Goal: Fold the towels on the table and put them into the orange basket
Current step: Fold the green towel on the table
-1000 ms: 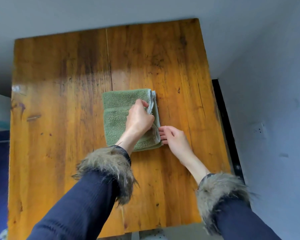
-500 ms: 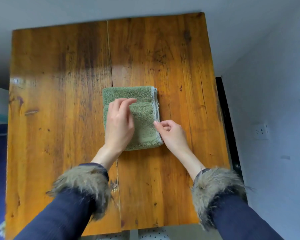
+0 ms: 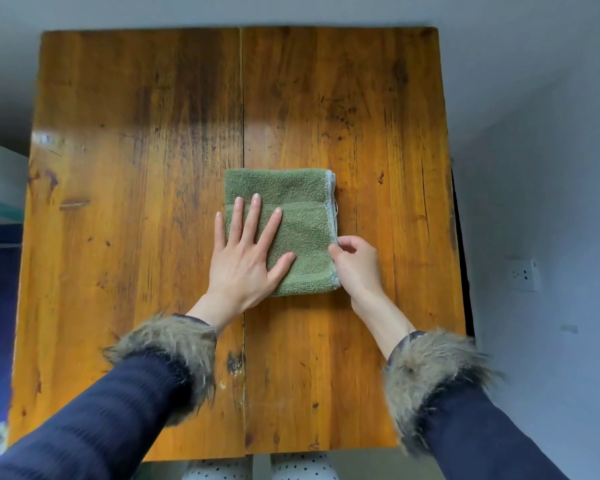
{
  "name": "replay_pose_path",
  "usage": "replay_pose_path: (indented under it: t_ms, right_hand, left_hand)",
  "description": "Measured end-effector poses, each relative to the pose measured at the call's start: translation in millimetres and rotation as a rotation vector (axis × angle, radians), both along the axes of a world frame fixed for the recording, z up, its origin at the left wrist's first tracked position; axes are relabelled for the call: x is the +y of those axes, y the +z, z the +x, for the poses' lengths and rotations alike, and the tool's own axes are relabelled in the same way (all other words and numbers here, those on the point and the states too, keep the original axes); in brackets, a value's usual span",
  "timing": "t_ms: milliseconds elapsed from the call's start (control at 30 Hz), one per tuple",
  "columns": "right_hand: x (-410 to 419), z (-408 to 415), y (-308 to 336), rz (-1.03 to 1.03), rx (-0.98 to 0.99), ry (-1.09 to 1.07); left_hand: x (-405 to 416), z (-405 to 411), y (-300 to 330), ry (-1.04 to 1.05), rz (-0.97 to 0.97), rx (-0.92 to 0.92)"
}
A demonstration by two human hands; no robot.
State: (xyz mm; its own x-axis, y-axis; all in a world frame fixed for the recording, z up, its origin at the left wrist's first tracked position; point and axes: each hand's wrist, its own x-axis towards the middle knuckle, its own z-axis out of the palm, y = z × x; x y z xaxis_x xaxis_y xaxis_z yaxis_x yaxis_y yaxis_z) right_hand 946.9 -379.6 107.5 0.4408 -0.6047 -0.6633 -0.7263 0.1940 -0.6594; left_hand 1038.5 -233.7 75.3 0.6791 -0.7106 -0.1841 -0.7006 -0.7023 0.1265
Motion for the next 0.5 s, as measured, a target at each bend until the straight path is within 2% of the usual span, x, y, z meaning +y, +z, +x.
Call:
replay_pose_path:
  t_ms: [33,100,167,233,300,500]
  right_hand:
    - [5,-1,0,-0.240,0.019,0.085]
    - [16,-1,2,-0.729,-0.062,0.315]
    - [17,11,-7,-0.980,-0.161,0.572]
    - [10,28,-20,-1.041,-0.163,0.729]
    - [1,38,-32,-1.031,-0.119,0.796]
    - [-7,35,-56,-0.956,-0.190,0.768]
  left_hand:
    - [0,0,1,0.000,-0.005,0.016]
    - [0,3,3,-0.003,-0.045,0.063]
    - [-2,7,5,-0.024,-0.111,0.085]
    - [-5,15,6,-0.031,-0.158,0.068]
    - [-10,26,6,-0.017,-0.157,0.034]
    - [-10,35,-10,-0.010,-0.121,0.031]
